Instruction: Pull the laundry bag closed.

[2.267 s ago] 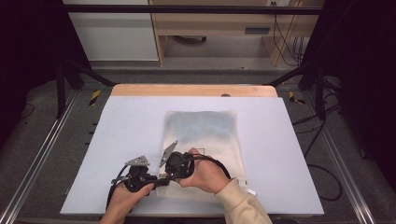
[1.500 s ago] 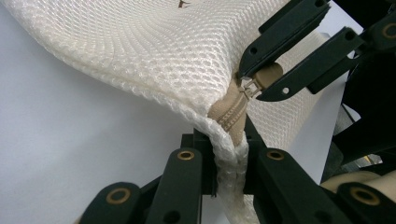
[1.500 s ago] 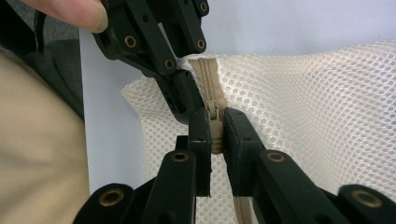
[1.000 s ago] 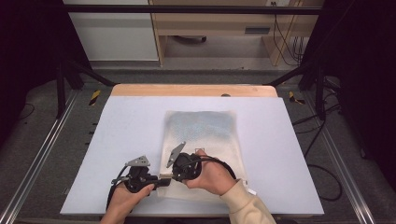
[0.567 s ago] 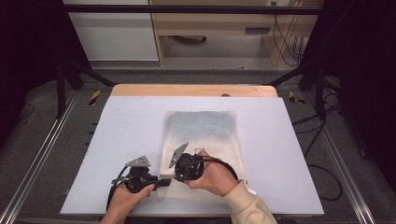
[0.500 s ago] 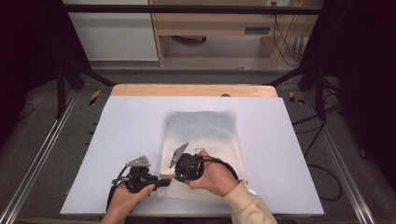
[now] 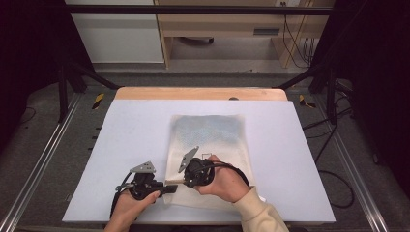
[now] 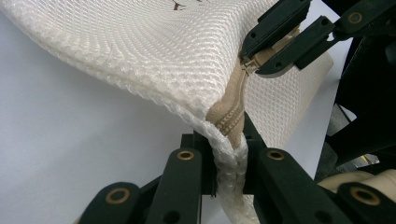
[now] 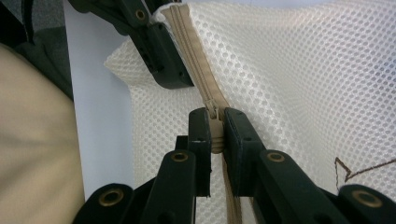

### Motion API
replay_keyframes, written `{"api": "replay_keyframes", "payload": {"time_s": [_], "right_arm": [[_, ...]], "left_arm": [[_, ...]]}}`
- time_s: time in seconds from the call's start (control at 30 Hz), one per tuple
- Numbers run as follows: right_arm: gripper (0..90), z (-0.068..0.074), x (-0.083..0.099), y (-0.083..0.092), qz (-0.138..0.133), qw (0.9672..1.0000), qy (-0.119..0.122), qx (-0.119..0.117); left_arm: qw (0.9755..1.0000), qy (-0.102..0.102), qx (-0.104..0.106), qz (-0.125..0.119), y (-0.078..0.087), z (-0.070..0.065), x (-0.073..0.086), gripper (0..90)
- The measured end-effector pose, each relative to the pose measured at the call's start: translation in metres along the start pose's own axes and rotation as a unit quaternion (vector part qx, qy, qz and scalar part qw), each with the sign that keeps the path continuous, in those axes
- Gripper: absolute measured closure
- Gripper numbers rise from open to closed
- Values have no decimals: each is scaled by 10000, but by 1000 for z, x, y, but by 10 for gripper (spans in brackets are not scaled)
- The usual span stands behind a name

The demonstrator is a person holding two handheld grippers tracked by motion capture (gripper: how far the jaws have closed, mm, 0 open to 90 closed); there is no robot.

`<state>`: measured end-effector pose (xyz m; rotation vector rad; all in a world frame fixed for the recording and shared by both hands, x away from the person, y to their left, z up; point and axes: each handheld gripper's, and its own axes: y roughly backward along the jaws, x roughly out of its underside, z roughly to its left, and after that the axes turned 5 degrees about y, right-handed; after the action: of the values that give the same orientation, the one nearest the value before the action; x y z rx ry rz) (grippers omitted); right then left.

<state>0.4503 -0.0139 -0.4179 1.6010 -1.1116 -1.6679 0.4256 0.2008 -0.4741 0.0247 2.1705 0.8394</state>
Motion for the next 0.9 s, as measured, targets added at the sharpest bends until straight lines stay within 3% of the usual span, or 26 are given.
{"api": "replay_keyframes", "payload": {"time_s": [0.4, 0.9], "right_arm": [[819, 0, 3, 3, 69, 10000, 27, 50], [818, -2, 9, 8, -78, 10000, 41, -8]], "left_arm": [[10000, 17, 12, -23, -1, 0, 0, 826], [9999, -55, 33, -81, -1, -2, -1, 826]]}}
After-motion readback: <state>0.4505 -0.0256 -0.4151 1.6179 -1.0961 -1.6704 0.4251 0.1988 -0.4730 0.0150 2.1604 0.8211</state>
